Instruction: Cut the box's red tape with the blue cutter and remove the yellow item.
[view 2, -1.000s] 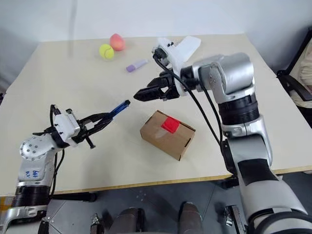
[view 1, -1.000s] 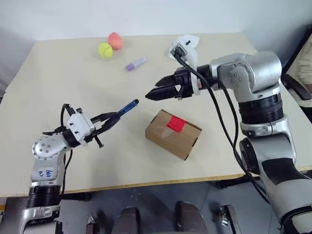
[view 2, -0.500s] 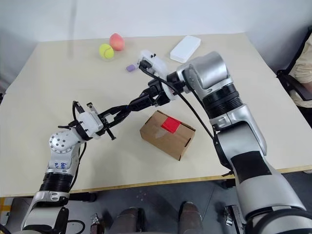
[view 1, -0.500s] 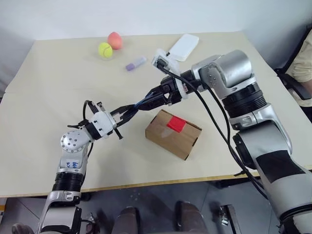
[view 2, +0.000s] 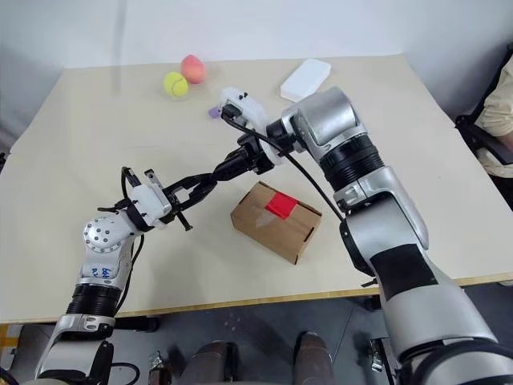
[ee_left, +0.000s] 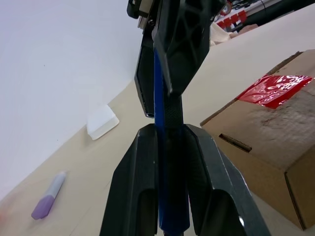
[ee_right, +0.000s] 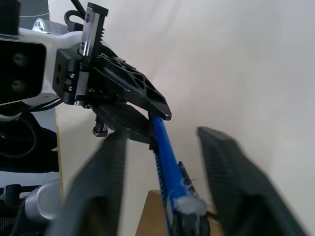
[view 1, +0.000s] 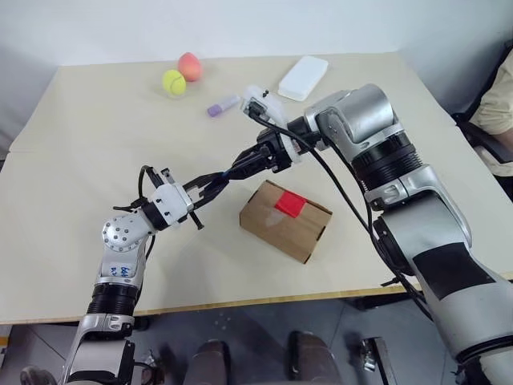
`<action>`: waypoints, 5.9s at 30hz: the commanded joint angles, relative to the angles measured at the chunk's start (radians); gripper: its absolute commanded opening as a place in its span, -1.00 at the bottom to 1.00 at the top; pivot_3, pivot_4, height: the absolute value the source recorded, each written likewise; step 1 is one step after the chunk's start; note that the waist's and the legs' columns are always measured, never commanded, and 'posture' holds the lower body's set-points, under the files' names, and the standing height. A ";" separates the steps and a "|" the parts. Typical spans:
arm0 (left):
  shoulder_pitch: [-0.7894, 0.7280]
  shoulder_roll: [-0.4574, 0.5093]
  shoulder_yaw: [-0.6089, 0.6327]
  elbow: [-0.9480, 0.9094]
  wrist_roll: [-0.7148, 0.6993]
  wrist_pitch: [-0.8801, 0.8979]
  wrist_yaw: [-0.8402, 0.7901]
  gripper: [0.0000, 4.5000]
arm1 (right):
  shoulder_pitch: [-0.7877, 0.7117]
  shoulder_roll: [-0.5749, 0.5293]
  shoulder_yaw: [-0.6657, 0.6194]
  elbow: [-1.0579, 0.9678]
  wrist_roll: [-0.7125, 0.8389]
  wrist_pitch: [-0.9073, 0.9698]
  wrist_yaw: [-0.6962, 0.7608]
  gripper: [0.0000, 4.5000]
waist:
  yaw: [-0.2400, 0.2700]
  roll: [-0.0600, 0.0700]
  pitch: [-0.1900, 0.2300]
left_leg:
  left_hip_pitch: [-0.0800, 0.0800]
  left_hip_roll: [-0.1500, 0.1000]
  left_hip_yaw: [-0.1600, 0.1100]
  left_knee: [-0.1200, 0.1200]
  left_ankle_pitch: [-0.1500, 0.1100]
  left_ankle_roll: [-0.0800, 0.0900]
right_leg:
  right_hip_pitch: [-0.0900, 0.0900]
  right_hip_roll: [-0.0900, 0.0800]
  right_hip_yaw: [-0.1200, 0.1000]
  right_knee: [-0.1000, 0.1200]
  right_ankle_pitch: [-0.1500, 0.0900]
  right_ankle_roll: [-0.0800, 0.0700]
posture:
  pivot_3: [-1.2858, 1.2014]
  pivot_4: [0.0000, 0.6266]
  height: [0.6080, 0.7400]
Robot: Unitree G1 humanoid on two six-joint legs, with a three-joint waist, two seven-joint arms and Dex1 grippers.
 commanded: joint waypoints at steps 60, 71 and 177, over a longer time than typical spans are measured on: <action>-0.304 0.120 -0.234 -0.502 -0.470 1.638 0.082 -1.00 | 0.542 -0.398 -0.469 -1.028 0.282 0.379 -0.513 -0.93 | 0.035 0.000 0.000 | -0.001 0.001 0.002 0.002 -0.002 0.000 | 0.000 0.001 0.001 -0.002 0.000 0.000 | 0.03 -0.52 1.00; -0.386 0.086 -0.334 -0.413 -0.382 1.719 0.103 -1.00 | 0.595 -0.428 -0.382 -1.012 0.274 0.298 -0.520 -0.93 | 0.035 -0.001 0.001 | -0.001 0.001 0.002 0.002 -0.002 0.001 | 0.000 0.001 0.002 -0.003 0.000 0.000 | 0.03 -0.52 1.00; -0.456 -0.072 -0.412 -0.323 -0.248 1.963 0.266 -1.00 | 0.604 -0.715 -0.353 -1.133 0.475 0.597 -0.465 -0.93 | 0.074 -0.003 -0.001 | 0.001 0.000 0.002 0.006 -0.004 0.003 | 0.006 0.000 0.002 -0.007 0.000 0.000 | 0.03 -0.52 1.00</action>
